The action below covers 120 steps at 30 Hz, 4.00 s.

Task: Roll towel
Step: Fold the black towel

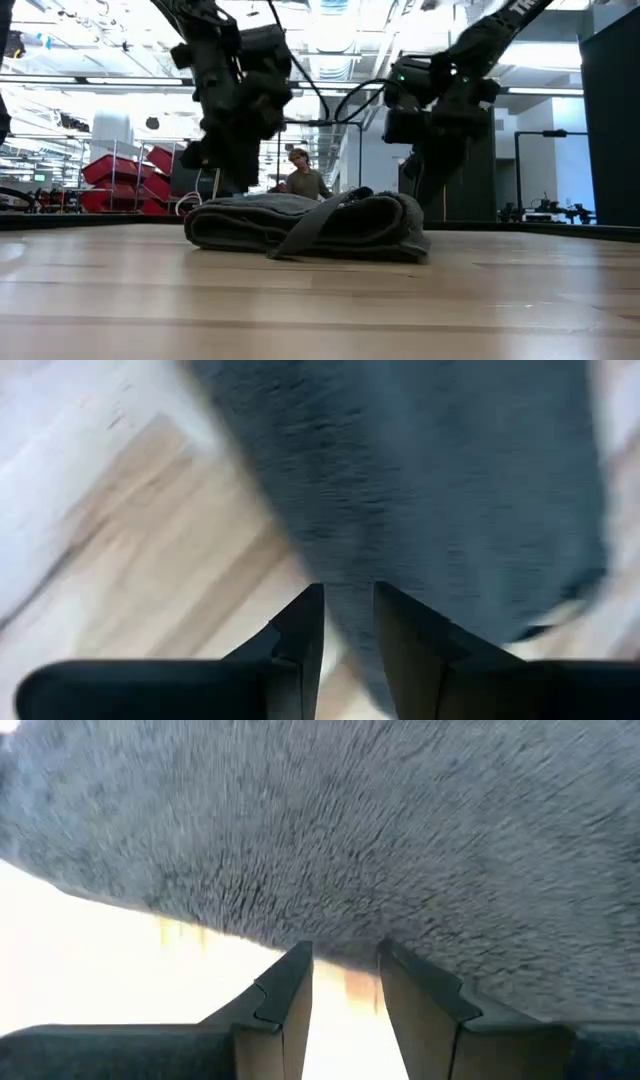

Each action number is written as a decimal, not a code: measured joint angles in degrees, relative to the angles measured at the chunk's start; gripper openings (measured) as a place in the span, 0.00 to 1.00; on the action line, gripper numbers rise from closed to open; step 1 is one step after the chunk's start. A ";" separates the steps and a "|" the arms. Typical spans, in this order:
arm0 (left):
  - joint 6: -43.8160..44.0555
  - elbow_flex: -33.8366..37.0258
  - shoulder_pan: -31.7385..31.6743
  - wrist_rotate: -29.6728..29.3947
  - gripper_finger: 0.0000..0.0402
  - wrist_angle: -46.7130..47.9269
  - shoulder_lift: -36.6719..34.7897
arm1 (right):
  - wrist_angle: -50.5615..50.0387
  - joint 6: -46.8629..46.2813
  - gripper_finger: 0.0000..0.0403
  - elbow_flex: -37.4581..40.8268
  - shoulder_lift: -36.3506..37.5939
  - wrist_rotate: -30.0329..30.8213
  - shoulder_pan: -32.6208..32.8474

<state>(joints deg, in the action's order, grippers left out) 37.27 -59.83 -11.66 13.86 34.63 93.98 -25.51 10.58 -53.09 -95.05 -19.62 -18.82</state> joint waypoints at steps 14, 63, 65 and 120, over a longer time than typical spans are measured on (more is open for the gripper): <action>17.83 -0.59 9.98 8.44 0.19 -25.02 9.79 | 3.10 13.92 0.27 -6.26 1.39 17.42 -8.33; -25.48 2.08 -13.67 -15.52 0.00 -26.10 1.90 | -0.58 -23.05 0.27 7.21 14.30 6.22 11.74; -26.24 2.14 -15.37 -14.35 0.00 -26.38 5.37 | 3.86 -26.75 0.27 8.45 13.38 6.06 13.13; -29.00 4.91 1.62 -22.95 0.00 4.15 -5.63 | 39.33 -44.42 0.00 6.50 2.64 26.53 25.40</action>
<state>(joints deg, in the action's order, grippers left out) 8.27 -54.92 -10.04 -9.09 38.78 88.36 13.82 -33.83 -46.60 -92.41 6.91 6.58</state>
